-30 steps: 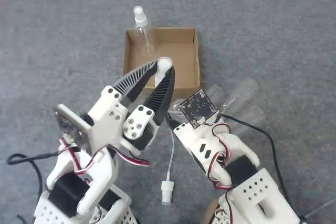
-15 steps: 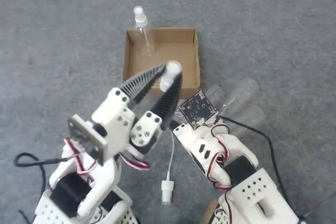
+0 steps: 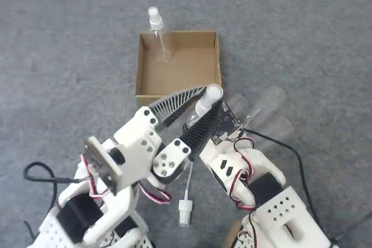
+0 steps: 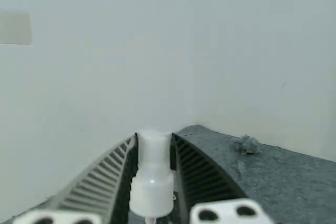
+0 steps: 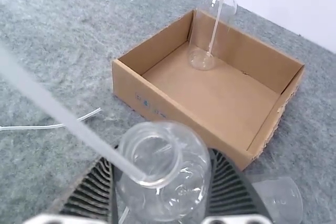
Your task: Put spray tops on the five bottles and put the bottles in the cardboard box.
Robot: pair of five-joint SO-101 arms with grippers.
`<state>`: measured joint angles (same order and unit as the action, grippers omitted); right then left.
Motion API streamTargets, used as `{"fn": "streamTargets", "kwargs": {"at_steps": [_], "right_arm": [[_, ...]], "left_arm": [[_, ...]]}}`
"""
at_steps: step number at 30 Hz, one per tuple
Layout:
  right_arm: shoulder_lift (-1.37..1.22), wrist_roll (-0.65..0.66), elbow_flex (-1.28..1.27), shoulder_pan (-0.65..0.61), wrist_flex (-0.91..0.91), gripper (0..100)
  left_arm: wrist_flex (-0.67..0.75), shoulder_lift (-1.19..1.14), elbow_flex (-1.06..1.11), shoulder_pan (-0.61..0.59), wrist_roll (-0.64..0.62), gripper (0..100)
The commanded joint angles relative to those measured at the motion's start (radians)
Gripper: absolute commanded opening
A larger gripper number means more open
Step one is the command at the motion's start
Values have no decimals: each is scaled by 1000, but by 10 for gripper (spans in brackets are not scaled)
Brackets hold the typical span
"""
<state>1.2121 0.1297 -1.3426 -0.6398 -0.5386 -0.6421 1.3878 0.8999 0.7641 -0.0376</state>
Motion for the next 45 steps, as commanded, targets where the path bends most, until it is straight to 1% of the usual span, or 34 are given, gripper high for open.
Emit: {"fn": "streamTargets", "kwargs": {"at_steps": [1,4,10,13,16,21,26,28,33,36,40,42,45], "right_arm": [[33,15,17,-5,30,6],[33,15,17,-4,30,6],[41,14,17,-4,28,6],[42,14,20,-8,27,6],[42,14,25,-8,30,6],[44,14,26,-10,31,6],[44,14,38,-10,22,6],[45,14,52,2,15,6],[45,12,158,122,-97,6],[42,14,203,182,-143,6],[35,14,230,234,-163,6],[35,20,249,257,-186,6],[33,51,304,278,-266,6]], "left_arm": [[-25,6,-38,31,-49,14],[-20,34,-36,8,-51,13],[-18,176,-18,-69,-58,13],[-5,227,31,-121,-117,14],[25,265,105,-166,-143,15],[72,325,203,-178,-143,15],[69,370,220,-181,-141,15],[69,371,220,-212,-143,15],[69,368,245,-315,-144,16],[69,368,266,-330,-143,17],[69,368,280,-333,-143,58],[66,368,280,-336,-138,58],[31,345,259,-391,-138,62]]}}
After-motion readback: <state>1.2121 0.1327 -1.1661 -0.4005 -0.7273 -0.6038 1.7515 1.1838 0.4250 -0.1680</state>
